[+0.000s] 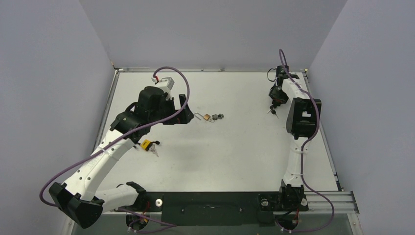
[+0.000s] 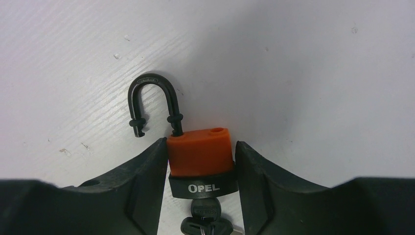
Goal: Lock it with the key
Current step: Pick up the lock from the center of the board, then lock the lock.
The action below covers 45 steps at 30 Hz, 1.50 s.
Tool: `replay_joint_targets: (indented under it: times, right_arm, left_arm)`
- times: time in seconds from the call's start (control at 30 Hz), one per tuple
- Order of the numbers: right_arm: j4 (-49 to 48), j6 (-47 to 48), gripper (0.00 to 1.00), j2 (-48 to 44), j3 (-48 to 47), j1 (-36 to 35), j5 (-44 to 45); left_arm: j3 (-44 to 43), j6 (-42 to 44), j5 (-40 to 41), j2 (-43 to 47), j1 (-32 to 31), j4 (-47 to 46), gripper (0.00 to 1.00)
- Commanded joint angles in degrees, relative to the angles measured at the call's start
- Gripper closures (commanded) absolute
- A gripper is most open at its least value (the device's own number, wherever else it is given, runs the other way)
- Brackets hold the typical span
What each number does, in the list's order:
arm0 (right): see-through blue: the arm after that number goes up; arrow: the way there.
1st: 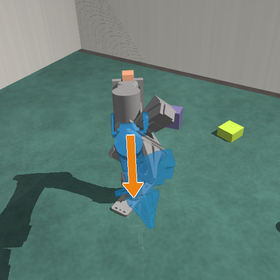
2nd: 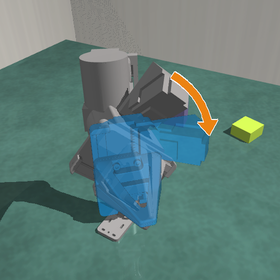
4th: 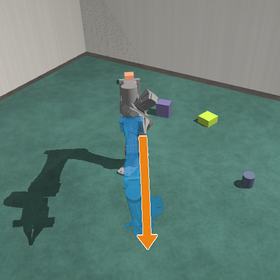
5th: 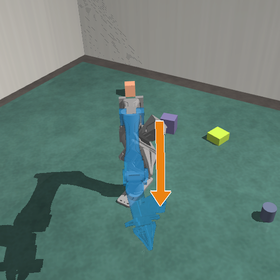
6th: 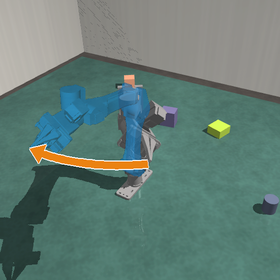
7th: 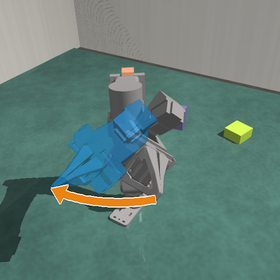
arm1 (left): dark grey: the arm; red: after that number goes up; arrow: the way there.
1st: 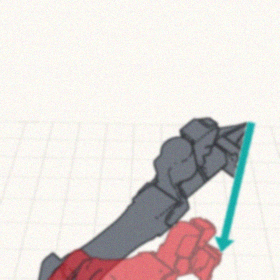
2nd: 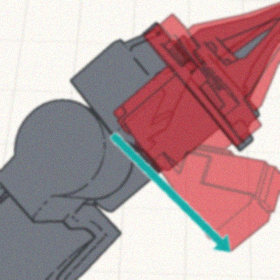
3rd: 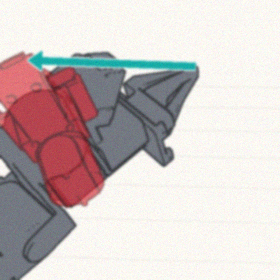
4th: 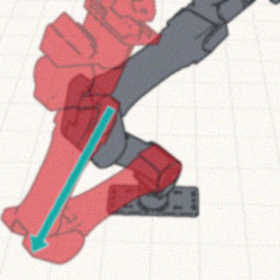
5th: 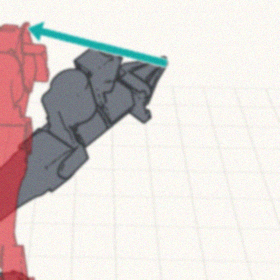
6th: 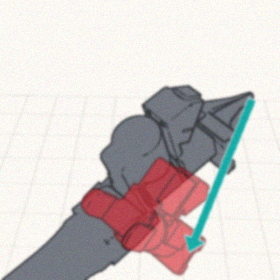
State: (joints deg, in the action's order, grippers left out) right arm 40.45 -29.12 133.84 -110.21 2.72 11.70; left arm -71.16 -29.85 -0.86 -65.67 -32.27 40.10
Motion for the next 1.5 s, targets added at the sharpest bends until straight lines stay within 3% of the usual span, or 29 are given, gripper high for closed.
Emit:
replay_joint_targets:
  times: [0.0,0.03,0.1,0.27,0.53,0.63,0.8,1.1,1.47]
  right_arm:
    - [0.7,0.7,0.86,-0.2,-1.3,-0.7,-2.5]
    - [0.6,0.9,0.95,-1.4,-1.0,-1.0,-2.7]
    - [0.6,1.7,1.00,-4.3,0.2,-1.6,-3.3]
    - [-1.7,4.6,1.00,-16.2,7.4,-5.2,-6.9]
    - [-4.6,8.3,1.00,-40.5,22.8,-18.4,-10.4]
    - [-4.9,8.5,1.00,-49.1,27.6,-21.3,-16.4]
    - [-4.0,9.9,1.00,-60.4,32.3,-27.4,-28.4]
    - [-0.8,9.0,1.00,-72.6,35.0,-38.0,-42.6]
    - [-0.4,7.2,1.00,-74.6,32.2,-43.2,-49.6]
  left_arm:
    - [-3.3,-1.1,-1.2,-0.1,0.4,-0.8,0.02]
    - [-3.3,-1.4,-1.6,-0.2,0.5,-1.0,0.02]
    - [-3.3,-2.1,-2.6,-0.7,0.6,-1.5,0.02]
    - [-3.2,-2.5,-6.7,-2.3,1.1,-3.0,0.02]
    - [-5.7,-0.3,-13.3,-5.1,1.6,-4.9,0.01]
    - [-7.6,1.3,-16.4,-5.8,1.6,-5.8,0.00]
    - [-11.2,6.1,-23.6,-5.4,1.4,-7.5,0.09]
    - [-10.5,13.0,-39.0,-0.4,-0.9,-12.3,0.14]
    - [-11.3,18.2,-48.6,0.1,-4.0,-9.3,0.34]
